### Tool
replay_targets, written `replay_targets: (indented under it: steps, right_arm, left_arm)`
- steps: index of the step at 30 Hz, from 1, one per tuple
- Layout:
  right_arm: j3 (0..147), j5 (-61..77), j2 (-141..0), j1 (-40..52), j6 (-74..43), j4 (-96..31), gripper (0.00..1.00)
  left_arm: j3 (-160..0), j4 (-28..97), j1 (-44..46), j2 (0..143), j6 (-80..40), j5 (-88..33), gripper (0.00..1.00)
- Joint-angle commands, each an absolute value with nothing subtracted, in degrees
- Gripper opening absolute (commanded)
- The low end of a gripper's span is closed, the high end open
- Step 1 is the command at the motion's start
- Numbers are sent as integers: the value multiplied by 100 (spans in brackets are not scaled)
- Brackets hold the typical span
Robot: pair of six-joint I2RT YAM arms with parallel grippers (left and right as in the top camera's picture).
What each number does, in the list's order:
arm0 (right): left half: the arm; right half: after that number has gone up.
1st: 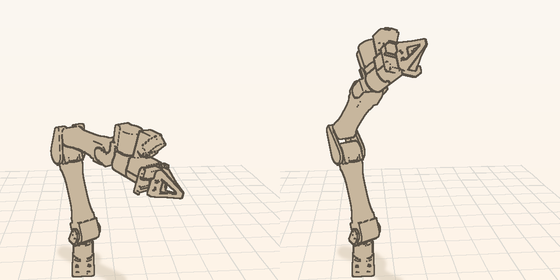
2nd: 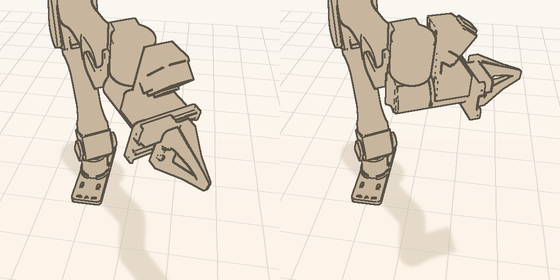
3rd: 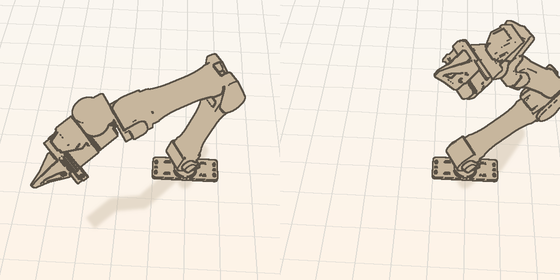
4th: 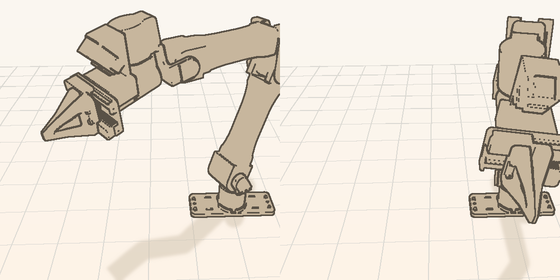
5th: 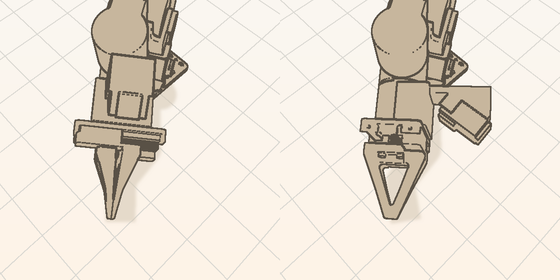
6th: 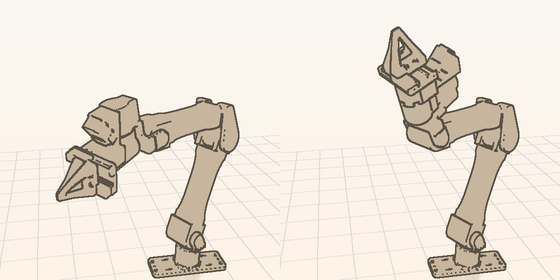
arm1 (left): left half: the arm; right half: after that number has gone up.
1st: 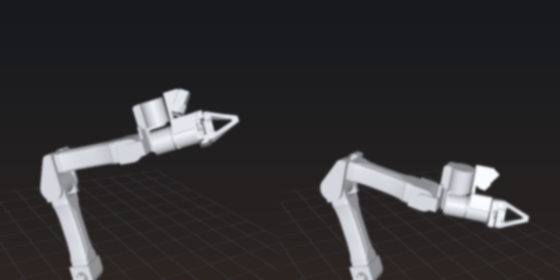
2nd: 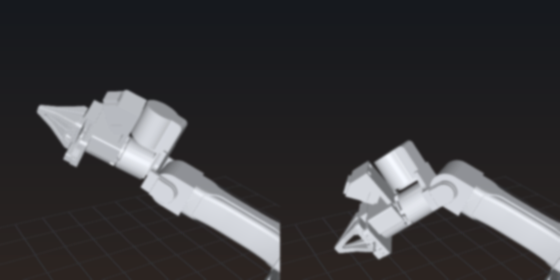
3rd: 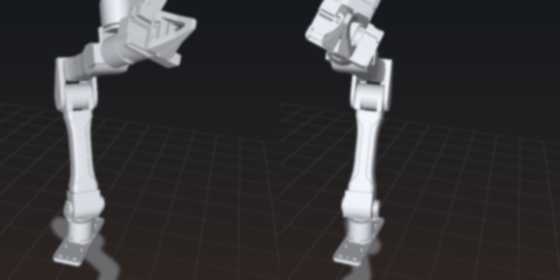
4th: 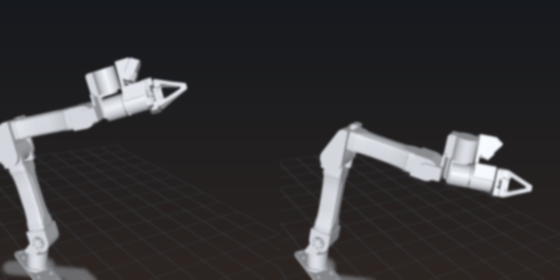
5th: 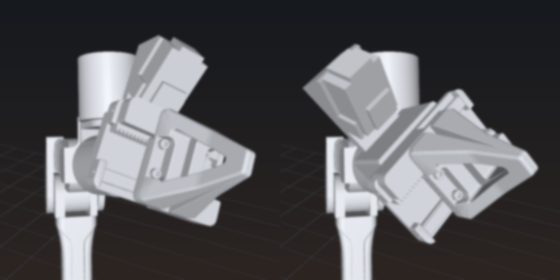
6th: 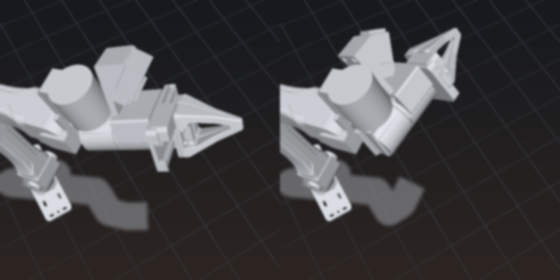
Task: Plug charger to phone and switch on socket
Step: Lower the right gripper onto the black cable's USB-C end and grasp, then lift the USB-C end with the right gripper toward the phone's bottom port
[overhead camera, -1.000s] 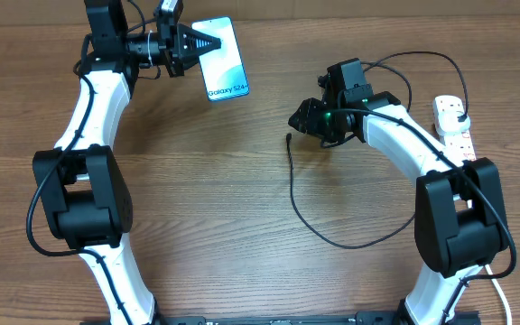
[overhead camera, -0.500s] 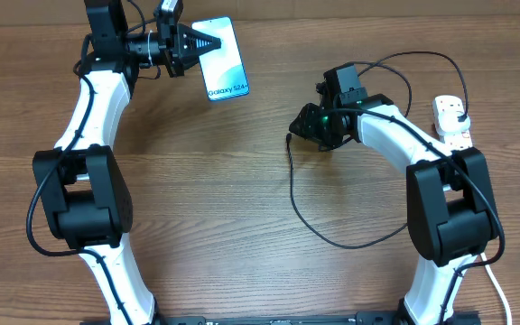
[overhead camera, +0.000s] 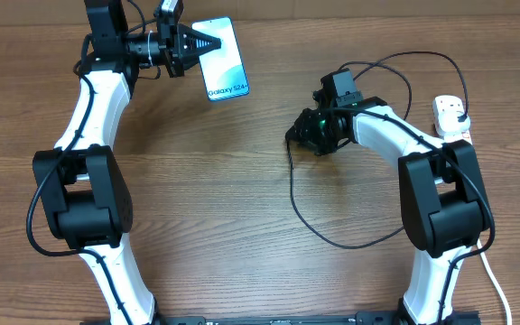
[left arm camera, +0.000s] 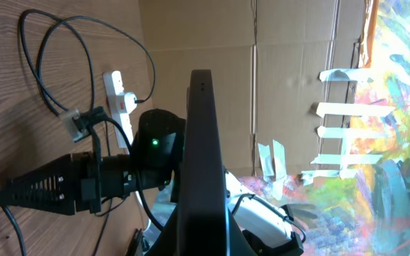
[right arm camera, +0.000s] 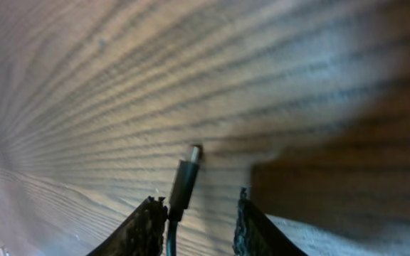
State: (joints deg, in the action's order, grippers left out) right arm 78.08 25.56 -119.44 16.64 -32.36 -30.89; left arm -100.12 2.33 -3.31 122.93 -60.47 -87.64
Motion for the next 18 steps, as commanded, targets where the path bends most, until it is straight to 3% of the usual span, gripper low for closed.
replay_targets:
  steps: [1,12,18]
  right_arm:
    - [7902,2711,-11972,1710,-3321,-3190,33]
    - [7872,2711,-11972,1769,-3465,-3118,31]
    - [7870,2709,-11987,1774,-3699,-3186,24]
  left_arm:
    - [-10060,235,-287,12250,-6132,-8860,4]
    - [-10060,231,-287,12250,-6128,-8855,4]
    - [-10060,233,-287,12250,-6128,-8855,4]
